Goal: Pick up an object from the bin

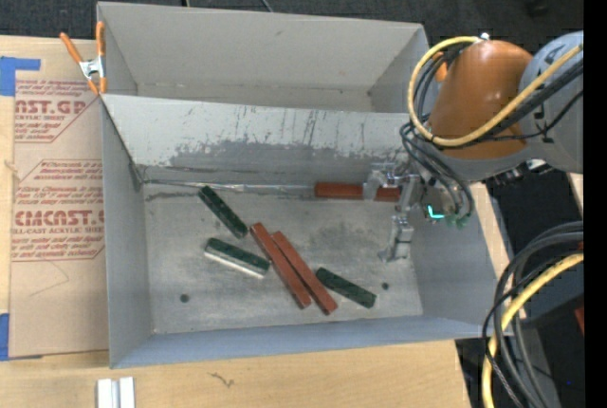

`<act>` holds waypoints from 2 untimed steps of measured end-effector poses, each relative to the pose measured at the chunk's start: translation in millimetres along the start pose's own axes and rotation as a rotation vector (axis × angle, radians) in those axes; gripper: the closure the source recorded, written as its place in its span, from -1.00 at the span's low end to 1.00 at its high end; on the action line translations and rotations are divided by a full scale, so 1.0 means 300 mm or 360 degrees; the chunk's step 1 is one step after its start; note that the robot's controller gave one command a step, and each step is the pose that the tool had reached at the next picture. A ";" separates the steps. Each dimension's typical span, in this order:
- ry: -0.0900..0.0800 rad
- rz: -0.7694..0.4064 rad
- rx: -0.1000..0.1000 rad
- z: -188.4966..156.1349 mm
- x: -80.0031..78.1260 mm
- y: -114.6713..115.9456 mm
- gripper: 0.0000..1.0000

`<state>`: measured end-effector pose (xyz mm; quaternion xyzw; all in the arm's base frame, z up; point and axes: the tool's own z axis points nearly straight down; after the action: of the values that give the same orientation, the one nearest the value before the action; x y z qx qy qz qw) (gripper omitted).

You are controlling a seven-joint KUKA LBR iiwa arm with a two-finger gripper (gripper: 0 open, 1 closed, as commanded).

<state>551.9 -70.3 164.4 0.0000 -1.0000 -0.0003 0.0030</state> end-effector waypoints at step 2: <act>-0.0010 0.0574 -0.0003 0.216 0.232 0.377 -1.00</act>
Offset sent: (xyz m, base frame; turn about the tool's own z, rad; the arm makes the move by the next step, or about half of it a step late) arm -0.0603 0.0786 -0.0944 0.2132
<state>482.1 42.9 100.1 -0.1795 -0.9838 -0.0007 -0.0002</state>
